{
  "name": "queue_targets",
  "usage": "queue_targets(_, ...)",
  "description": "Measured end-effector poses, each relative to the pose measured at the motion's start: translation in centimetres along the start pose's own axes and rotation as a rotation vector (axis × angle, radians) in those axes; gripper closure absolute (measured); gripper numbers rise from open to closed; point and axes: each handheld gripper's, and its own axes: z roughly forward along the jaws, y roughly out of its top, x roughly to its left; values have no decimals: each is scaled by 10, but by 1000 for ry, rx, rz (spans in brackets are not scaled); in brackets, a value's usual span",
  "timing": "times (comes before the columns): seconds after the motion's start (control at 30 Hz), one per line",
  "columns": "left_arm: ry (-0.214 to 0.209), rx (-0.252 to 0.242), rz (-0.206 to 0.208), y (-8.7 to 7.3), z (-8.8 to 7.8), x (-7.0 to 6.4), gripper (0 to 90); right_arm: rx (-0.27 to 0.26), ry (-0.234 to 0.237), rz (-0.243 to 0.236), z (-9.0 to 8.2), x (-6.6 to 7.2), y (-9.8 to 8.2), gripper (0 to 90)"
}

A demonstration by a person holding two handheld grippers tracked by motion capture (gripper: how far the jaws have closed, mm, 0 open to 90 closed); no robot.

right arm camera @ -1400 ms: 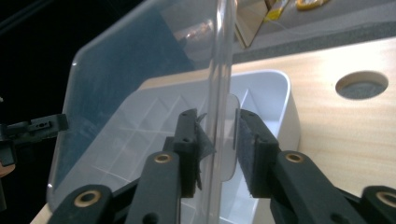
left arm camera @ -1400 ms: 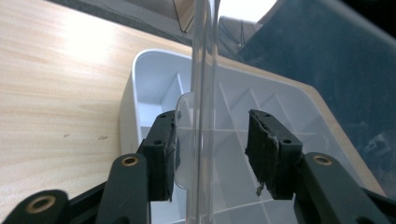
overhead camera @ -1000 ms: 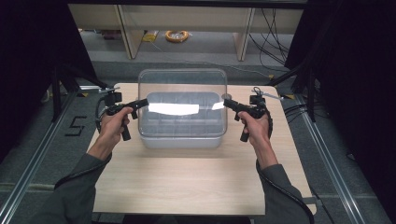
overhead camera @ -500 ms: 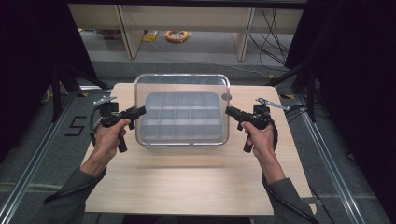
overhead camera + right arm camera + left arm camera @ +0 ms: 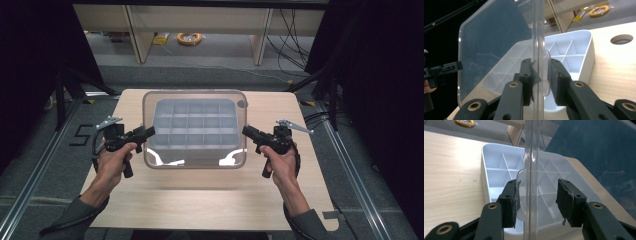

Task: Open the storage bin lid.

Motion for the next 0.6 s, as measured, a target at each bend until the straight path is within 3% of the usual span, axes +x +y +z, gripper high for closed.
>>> queue_targets(0.13, -6, 5, 2, -7, -4, 0, 528, 8, 7, 26, -4, 2, -8, 743)
queue_targets(0.23, -5, 10, 9, -16, -7, -1, 528, -1, 3, -11, -9, 1, -17, 744)
queue_targets(0.37, -7, 16, 10, -23, -8, -1, 526, 1, -1, -12, -12, 0, -24, 744)
queue_targets(0.4, -11, 19, 12, -25, -8, -2, 527, 10, 0, 26, -14, 3, -26, 744)
queue_targets(0.6, -20, 38, 6, -38, -14, -1, 528, 6, -2, 4, -23, 3, -40, 747)
